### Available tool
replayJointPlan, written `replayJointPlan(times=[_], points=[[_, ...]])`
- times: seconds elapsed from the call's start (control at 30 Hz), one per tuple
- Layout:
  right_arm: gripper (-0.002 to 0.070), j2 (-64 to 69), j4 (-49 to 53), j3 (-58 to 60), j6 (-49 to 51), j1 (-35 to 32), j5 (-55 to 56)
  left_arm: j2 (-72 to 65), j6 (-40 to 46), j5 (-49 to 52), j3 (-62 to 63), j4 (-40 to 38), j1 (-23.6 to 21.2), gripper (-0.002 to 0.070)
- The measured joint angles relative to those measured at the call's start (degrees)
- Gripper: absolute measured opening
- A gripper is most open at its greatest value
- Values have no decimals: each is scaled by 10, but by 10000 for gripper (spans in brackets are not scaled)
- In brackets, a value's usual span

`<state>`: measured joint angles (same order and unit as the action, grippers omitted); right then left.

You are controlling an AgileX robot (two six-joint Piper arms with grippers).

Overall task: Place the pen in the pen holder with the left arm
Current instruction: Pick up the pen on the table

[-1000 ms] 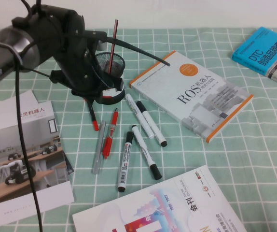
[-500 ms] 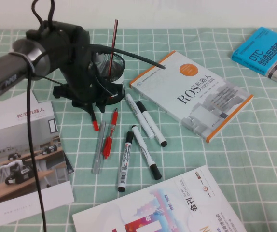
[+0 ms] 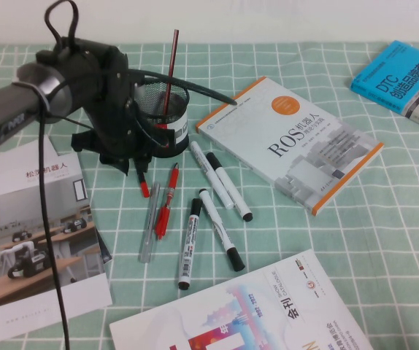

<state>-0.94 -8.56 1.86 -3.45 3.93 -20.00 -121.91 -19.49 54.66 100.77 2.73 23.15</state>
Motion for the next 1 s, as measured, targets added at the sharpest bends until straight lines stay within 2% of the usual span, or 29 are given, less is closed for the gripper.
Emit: replayJointPlan(times=[0.73,1.0], points=[[-22,0,0,0,0,0,0,-30,1,-15,0,6,0,223],[-22,0,0,0,0,0,0,-33,18,-11,0,8,0,183]])
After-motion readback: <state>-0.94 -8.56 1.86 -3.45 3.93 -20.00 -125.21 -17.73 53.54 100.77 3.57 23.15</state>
